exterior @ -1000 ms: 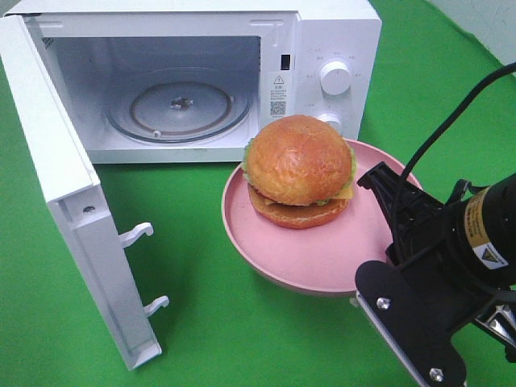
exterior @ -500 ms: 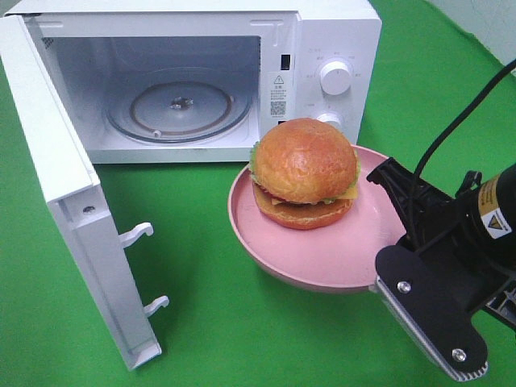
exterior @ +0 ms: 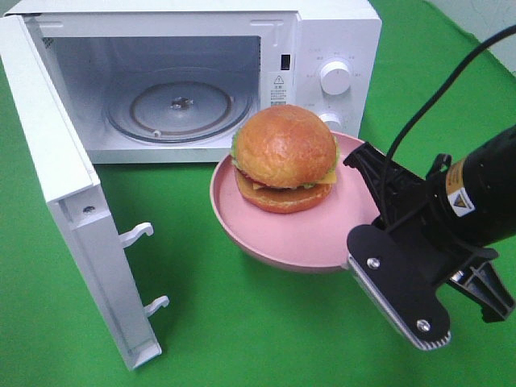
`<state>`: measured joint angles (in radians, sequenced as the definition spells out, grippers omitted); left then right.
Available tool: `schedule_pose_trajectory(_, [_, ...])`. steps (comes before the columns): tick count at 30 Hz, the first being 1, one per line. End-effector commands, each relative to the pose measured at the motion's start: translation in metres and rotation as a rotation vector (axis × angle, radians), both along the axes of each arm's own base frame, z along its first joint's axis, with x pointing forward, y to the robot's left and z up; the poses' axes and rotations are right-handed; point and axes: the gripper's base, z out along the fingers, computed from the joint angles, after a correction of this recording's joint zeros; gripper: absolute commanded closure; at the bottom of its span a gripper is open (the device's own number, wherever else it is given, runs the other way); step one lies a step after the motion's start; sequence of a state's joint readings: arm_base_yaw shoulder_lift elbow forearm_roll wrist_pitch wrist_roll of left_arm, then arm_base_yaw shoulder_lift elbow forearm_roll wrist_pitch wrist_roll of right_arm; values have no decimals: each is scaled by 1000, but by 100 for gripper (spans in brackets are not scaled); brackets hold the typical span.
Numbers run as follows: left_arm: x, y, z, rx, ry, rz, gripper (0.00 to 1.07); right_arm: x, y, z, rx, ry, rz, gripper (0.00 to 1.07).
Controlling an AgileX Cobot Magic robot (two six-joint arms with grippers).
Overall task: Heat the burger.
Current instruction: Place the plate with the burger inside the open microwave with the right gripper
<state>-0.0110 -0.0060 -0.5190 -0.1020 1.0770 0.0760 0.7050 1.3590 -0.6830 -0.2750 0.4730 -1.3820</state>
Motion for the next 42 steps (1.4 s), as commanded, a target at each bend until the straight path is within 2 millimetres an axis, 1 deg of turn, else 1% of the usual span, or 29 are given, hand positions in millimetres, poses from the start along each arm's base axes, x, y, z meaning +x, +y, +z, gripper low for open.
schedule_pose_trajectory(1, [-2,0,0,-8,-20,-1,17,14,12,10,65,-64,8,107])
schedule_pose_trajectory(4, [-2,0,0,-8,-20,-1,17,23,21,11,83,-73,5,107])
schedule_pose_trajectory(5, [-2,0,0,-8,-20,-1,17,23,21,11,83,-73,5,107])
schedule_pose_trajectory(6, [-2,0,0,-8,-20,-1,17,25,28,10,91,-77,18,107])
schedule_pose_trajectory(7, [-2,0,0,-8,-20,-1,17,25,28,10,91,-77,18,107])
schedule_pose_trajectory(8, [-2,0,0,-8,-20,-1,17,25,31,9,90,-78,27,107])
schedule_pose_trajectory(9, [-2,0,0,-8,-20,-1,17,25,39,8,103,-83,49,107])
schedule_pose_trajectory(10, [-2,0,0,-8,-20,-1,17,25,39,8,103,-83,49,107])
schedule_pose_trajectory(11, [-2,0,0,-8,-20,-1,17,25,46,6,113,-85,66,107])
schedule_pose_trajectory(12, [-2,0,0,-8,-20,-1,17,25,46,6,113,-85,66,107])
schedule_pose_trajectory(13, [-2,0,0,-8,-20,-1,17,28,53,3,119,-84,76,107])
schedule_pose_trajectory(14, [-2,0,0,-8,-20,-1,17,28,53,3,119,-84,76,107])
schedule_pose_trajectory(15, [-2,0,0,-8,-20,-1,17,31,58,1,115,-80,80,107])
schedule_pose_trajectory(16, [-2,0,0,-8,-20,-1,17,31,58,1,115,-80,80,107])
schedule_pose_trajectory(18, [-2,0,0,-8,-20,-1,17,40,66,0,116,-80,78,107])
schedule_pose_trajectory(19, [-2,0,0,-8,-20,-1,17,40,66,0,116,-80,78,107])
schedule_pose_trajectory(20, [-2,0,0,-8,-20,-1,17,45,71,-2,118,-77,72,107])
schedule_pose_trajectory(21, [-2,0,0,-8,-20,-1,17,45,71,-2,118,-77,72,107])
schedule_pose_trajectory(22, [-2,0,0,-8,-20,-1,17,49,76,-2,119,-78,70,107])
schedule_pose_trajectory(23, [-2,0,0,-8,-20,-1,17,49,76,-2,119,-78,70,107])
schedule_pose_trajectory(26, [-2,0,0,-8,-20,-1,17,58,84,-2,129,-79,61,107])
schedule_pose_trajectory(31, [-2,0,0,-8,-20,-1,17,66,92,-5,139,-72,37,107])
schedule_pose_trajectory(33, [-2,0,0,-8,-20,-1,17,74,99,-6,139,-74,33,107])
schedule_pose_trajectory(38, [-2,0,0,-8,-20,-1,17,82,104,-9,127,-64,22,107])
schedule_pose_trajectory(40, [-2,0,0,-8,-20,-1,17,91,112,-12,115,-56,16,107])
schedule_pose_trajectory(42, [-2,0,0,-8,-20,-1,17,93,114,-11,119,-61,16,107])
